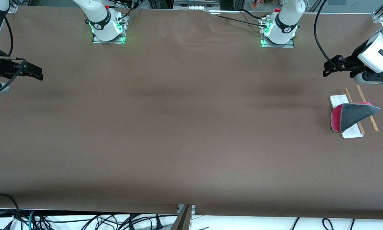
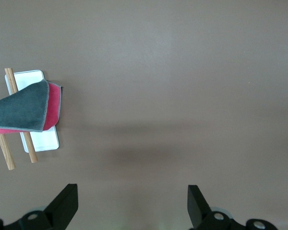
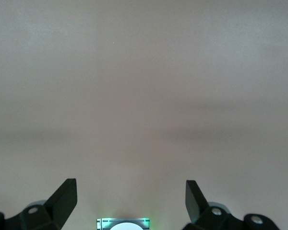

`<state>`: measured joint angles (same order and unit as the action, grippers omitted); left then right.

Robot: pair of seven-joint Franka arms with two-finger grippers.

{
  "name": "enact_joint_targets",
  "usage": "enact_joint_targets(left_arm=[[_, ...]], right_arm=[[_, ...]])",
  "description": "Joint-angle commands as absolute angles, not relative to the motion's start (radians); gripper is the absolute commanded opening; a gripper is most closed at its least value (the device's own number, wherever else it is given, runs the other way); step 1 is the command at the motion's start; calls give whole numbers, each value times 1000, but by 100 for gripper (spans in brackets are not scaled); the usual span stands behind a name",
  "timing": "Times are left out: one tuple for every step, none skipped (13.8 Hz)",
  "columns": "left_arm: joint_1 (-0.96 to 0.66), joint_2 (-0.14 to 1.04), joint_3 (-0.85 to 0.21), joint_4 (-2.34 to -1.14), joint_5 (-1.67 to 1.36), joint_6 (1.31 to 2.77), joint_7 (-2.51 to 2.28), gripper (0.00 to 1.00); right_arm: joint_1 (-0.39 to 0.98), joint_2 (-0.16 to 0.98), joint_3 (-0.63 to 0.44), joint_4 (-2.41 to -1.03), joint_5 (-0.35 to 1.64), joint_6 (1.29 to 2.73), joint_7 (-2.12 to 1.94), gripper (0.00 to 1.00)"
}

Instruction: Pass towel and hang on rack

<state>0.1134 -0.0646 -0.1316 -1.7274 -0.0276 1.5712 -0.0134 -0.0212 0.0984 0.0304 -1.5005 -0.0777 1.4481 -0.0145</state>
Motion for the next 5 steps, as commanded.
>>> enact_joint_targets(left_arm=[[117,-87,-132,-1741,-25,1569,-23,100],[118,-87,-132,-1741,-26,1569,-23,100],[118,-87,-132,-1741,-31,1569,-23,100],[120,-87,-132,-1741,-37,1569,-23,100],[123,-87,-132,-1741,-37,1569,-23,100]], right_arm=[[-20,107,32,-1476,-69,1445,-29,100],[-21,107,32,-1476,-68,1443,-31,100],[-20,107,32,-1476,-67,1445,-31,100],[-20,107,32,-1474,-67,1445,-29,100],[-21,107,32,-1474,-67,1445,-31,100]])
